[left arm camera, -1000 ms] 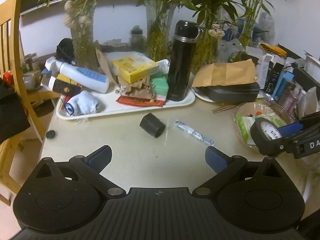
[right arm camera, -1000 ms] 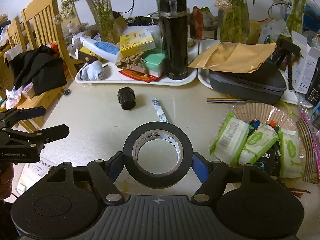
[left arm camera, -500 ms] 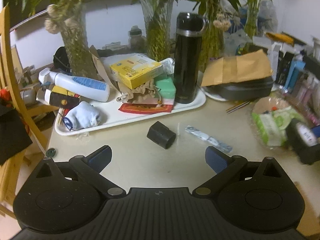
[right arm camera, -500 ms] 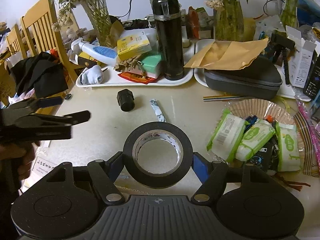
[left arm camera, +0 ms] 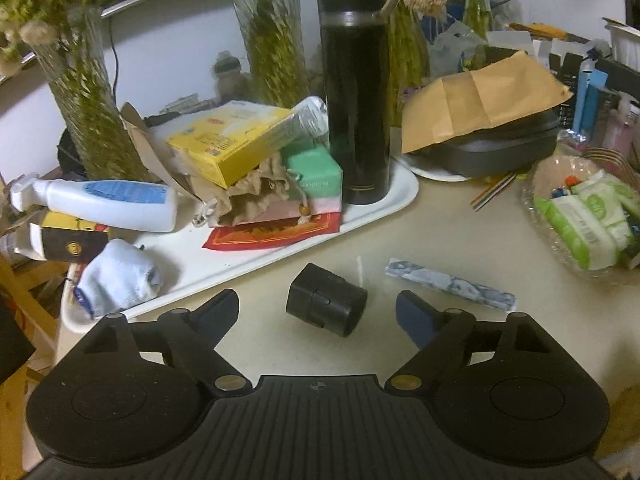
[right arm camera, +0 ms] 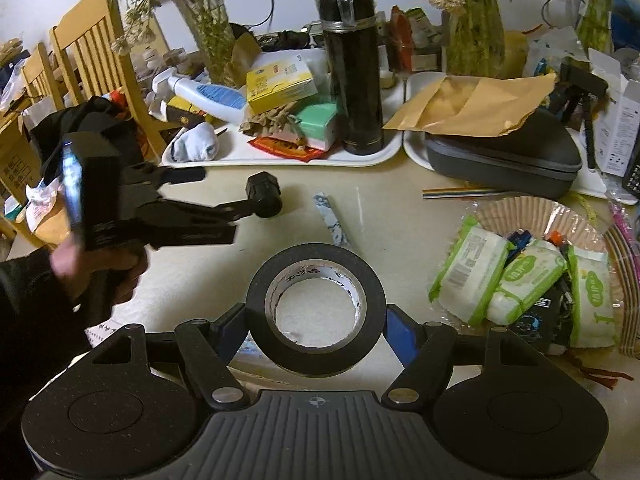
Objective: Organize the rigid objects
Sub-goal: 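Grasp black cylindrical cap with left gripper while right gripper holds tape roll, then carry black cap with left tool while right tool carries tape roll to box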
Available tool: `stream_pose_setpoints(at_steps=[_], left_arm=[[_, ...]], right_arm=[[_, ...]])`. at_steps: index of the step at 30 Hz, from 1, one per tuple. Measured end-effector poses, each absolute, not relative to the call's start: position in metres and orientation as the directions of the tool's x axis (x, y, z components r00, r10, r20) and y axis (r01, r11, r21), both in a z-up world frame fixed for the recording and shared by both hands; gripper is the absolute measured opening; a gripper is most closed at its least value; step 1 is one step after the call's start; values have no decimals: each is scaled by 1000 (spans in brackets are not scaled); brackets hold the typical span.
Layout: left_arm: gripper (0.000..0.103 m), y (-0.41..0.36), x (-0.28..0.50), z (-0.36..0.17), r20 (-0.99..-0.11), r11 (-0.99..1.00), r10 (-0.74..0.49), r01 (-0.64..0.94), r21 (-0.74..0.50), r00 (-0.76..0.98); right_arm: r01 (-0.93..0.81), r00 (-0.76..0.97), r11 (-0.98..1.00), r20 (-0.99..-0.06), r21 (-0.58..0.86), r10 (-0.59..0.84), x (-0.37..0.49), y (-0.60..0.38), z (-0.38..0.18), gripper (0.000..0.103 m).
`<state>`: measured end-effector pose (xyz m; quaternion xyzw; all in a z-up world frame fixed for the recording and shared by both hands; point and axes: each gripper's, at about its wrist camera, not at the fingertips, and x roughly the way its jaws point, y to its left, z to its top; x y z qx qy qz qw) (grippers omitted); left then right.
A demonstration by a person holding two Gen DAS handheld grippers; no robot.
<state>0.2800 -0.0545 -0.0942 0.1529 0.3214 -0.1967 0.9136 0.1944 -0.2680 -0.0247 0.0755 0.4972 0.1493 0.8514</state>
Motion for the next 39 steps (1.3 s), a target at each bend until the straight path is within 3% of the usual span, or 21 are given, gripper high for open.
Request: stream_pose_setpoints(at_steps=[6, 9, 12, 13, 14, 26, 39], left_arm=[[87, -57, 298, -111, -646, 865, -264, 472, 170, 716], [80, -59, 304, -116, -643, 856, -276, 487, 175, 715], [60, -62, 310, -117, -643, 845, -283, 502, 184, 712], [48, -63, 311, -118, -651, 840, -279, 507, 190, 706], [45, -64, 312, -118, -656, 838, -274, 509, 196, 703], [44, -49, 292, -102, -698, 856, -279, 501, 132, 660], [44, -39, 232, -50, -673, 885, -261, 449, 119, 692]], right_arm=[[-205, 445, 934, -822, 294, 356, 197, -258, -26, 75], [-213, 431, 933, -829, 291, 357, 198, -254, -29, 75], [-219, 425, 932, -832, 288, 357, 198, -252, -31, 75], [-217, 427, 933, -831, 289, 356, 199, -253, -30, 75], [-213, 429, 933, -830, 289, 355, 199, -254, -30, 75], [-192, 438, 941, -834, 278, 336, 198, -258, -29, 75], [-183, 431, 950, -848, 252, 308, 196, -257, -33, 75]])
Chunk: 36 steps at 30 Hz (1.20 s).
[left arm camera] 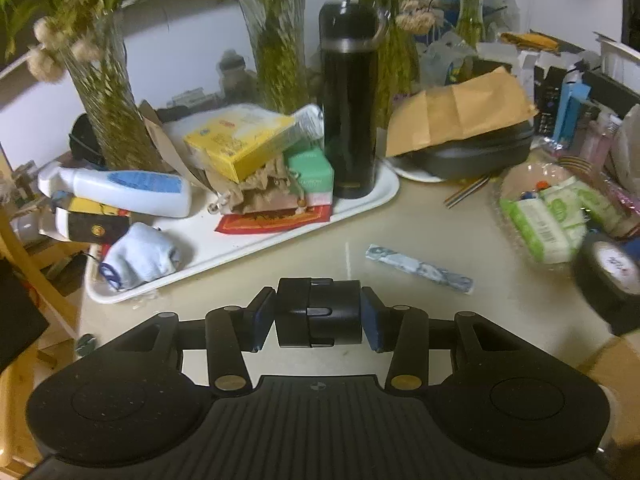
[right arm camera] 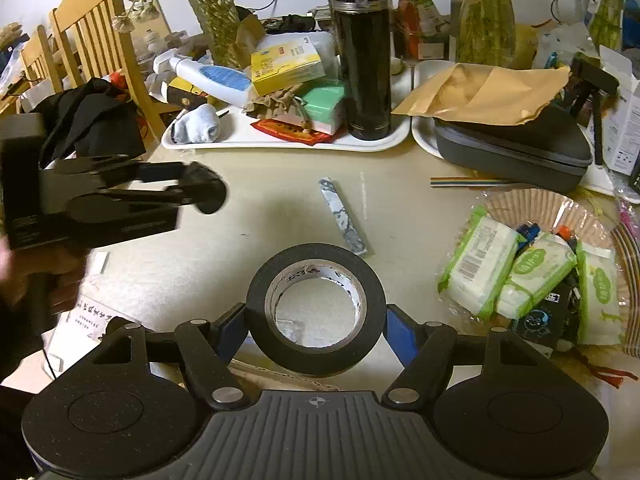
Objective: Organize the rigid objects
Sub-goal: 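Carry black cap with left tool while right tool carries tape roll to box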
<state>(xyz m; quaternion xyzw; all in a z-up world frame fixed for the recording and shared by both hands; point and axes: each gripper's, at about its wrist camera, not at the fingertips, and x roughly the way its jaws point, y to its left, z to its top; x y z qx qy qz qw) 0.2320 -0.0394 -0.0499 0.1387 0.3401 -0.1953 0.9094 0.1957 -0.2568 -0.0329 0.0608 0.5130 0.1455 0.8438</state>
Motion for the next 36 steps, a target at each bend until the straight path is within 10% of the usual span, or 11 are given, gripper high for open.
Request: stream_pose_setpoints(at_steps=[36], left_arm=[[44, -34, 62, -26, -737, 933, -254, 360, -15, 627]], right_arm=[[-220, 460, 948, -832, 230, 309, 156, -239, -17, 75]])
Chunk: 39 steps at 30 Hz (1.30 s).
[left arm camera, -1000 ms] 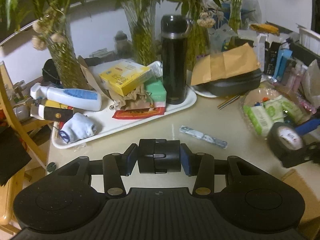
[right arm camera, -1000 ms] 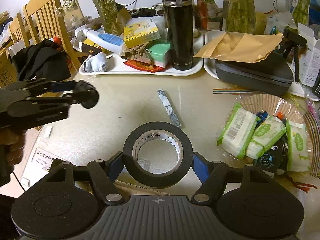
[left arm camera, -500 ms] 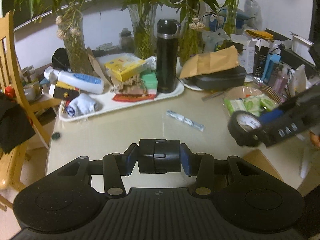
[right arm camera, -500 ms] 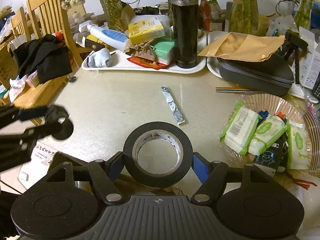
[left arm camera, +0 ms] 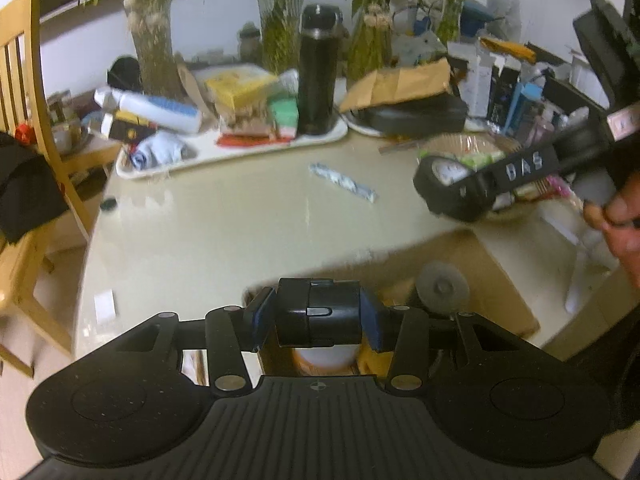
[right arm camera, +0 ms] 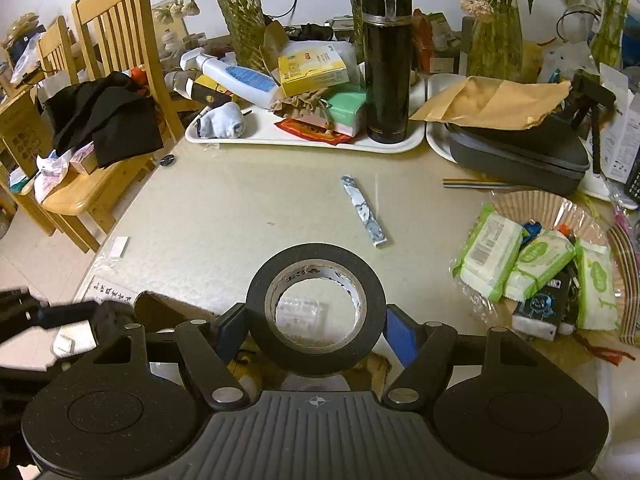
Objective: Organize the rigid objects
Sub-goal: 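Carry black cap with left tool while right tool carries tape roll to box, then open right gripper dropping tape roll into box while left gripper releases cap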
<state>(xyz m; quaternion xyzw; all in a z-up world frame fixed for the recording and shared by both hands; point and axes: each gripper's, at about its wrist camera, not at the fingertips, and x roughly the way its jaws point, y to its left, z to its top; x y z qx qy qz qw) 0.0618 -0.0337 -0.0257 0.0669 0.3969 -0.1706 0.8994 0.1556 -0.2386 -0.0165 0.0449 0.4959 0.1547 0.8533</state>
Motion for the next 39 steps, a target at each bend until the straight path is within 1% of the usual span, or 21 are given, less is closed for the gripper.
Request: stream_pose_setpoints(at_steps=[6, 12, 14, 15, 16, 17, 22, 32, 36, 37, 38, 39], left_arm=[[45, -34, 44, -36, -770, 931, -261, 362, -42, 583], [47, -27, 32, -37, -757, 927, -316, 355, -119, 572], [56, -26, 28, -34, -740, 931, -314, 343, -120, 595], [58, -25, 26, -32, -731, 936, -307, 333, -116, 609], [64, -24, 25, -31, -723, 942, -295, 318, -110, 624], [66, -23, 24, -30, -718, 948, -282, 302, -104, 636], [66, -19, 22, -27, -709, 968, -224, 237, -83, 669], [66, -10, 21, -25, -695, 976, -206, 198, -93, 689], [67, -6, 22, -25, -696, 980, -189, 176, -91, 693], [67, -6, 22, -25, -698, 981, -184, 171, -90, 692], [67, -5, 22, -25, -699, 982, -181, 167, -89, 692], [67, -5, 22, -25, -700, 982, -179, 165, -88, 692]], right_arm=[[-233, 456, 946, -834, 227, 312, 135, -233, -17, 75], [-238, 451, 943, -834, 231, 318, 116, -230, -19, 75], [-233, 451, 945, -835, 230, 315, 109, -231, -20, 75], [-231, 451, 945, -836, 230, 314, 105, -232, -20, 75], [-227, 449, 947, -838, 229, 310, 102, -233, -22, 75], [-225, 448, 948, -840, 226, 306, 99, -234, -23, 75], [-224, 443, 950, -846, 217, 297, 84, -234, -26, 75], [-251, 458, 948, -839, 196, 295, 71, -222, -21, 75], [-270, 440, 943, -846, 197, 302, 75, -218, -25, 75], [-275, 420, 941, -855, 198, 303, 77, -216, -28, 78], [-279, 402, 940, -865, 197, 301, 79, -214, -31, 85], [-279, 399, 941, -869, 189, 293, 79, -213, -33, 88]])
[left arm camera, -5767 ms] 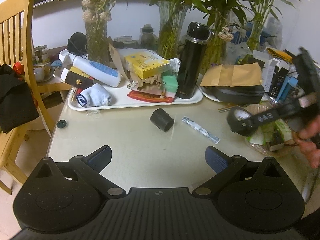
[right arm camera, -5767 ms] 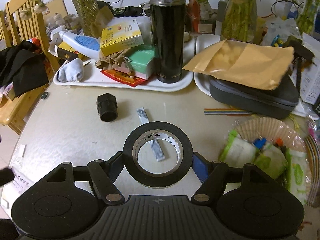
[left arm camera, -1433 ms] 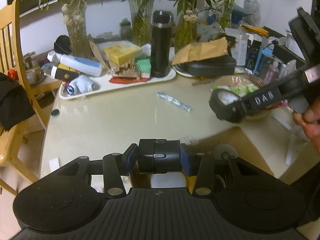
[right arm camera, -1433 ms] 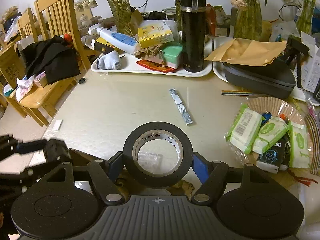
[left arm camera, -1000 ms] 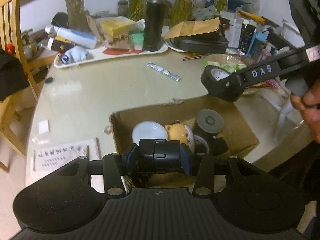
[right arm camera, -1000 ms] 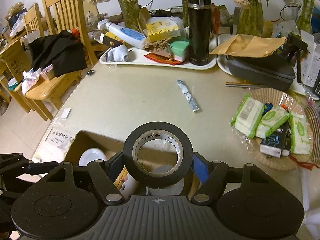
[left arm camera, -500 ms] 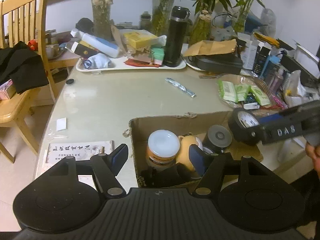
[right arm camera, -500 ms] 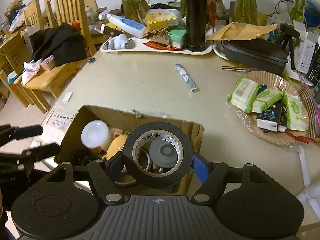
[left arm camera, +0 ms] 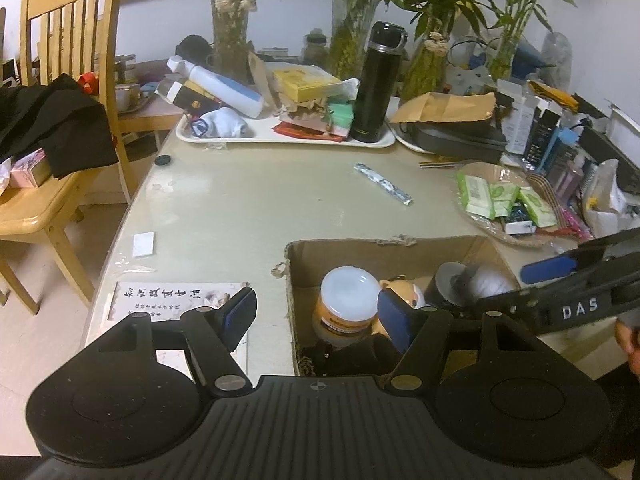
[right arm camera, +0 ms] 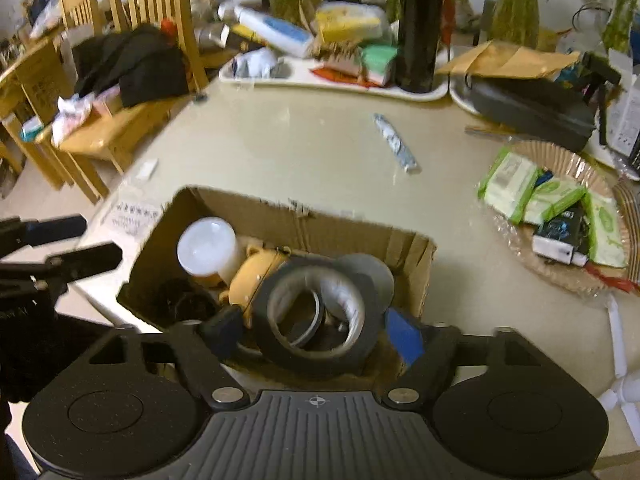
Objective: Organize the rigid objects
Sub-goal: 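Open right gripper dropping tape roll into box while left gripper releases cap, then withdraw both open grippers from the box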
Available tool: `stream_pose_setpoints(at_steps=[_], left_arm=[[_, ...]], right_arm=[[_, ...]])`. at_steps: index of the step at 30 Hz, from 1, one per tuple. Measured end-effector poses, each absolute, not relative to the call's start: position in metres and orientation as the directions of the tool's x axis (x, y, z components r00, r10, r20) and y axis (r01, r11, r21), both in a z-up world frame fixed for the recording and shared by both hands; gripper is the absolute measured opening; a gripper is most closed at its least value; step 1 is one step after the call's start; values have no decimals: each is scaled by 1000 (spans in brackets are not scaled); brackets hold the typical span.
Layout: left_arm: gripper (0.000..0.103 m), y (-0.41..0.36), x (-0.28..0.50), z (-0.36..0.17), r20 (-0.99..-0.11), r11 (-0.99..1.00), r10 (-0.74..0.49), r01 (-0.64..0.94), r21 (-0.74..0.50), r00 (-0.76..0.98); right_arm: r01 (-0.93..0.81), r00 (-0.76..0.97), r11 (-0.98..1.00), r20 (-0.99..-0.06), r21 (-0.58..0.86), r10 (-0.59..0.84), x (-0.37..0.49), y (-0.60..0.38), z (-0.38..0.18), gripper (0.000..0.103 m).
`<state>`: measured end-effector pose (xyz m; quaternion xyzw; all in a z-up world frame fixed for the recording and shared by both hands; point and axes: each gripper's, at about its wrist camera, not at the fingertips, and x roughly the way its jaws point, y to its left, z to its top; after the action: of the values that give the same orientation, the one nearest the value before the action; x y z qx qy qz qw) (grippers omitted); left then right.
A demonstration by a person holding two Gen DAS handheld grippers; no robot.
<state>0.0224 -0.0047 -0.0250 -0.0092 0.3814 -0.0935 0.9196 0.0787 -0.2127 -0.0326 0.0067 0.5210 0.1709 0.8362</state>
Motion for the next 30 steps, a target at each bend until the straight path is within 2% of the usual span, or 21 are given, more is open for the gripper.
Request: stream_pose_setpoints(at_steps=[2, 14, 23, 30], left_arm=[[67, -5, 23, -26, -703, 983, -174, 164, -82, 690], [67, -10, 25, -28, -721, 984, -153, 174, -46, 676], [67, -19, 31, -23, -717, 974, -157, 224, -1, 680], [67, -29, 48, 6, -686, 957, -168, 283, 57, 707]], right_arm=[[-285, 407, 944, -870, 168, 279, 78, -210, -32, 92], [-220, 428, 961, -869, 165, 247, 82, -221, -30, 103], [-188, 442, 971, -871, 145, 216, 88, -228, -30, 103], [-151, 453, 976, -867, 154, 207, 96, -239, -30, 103]])
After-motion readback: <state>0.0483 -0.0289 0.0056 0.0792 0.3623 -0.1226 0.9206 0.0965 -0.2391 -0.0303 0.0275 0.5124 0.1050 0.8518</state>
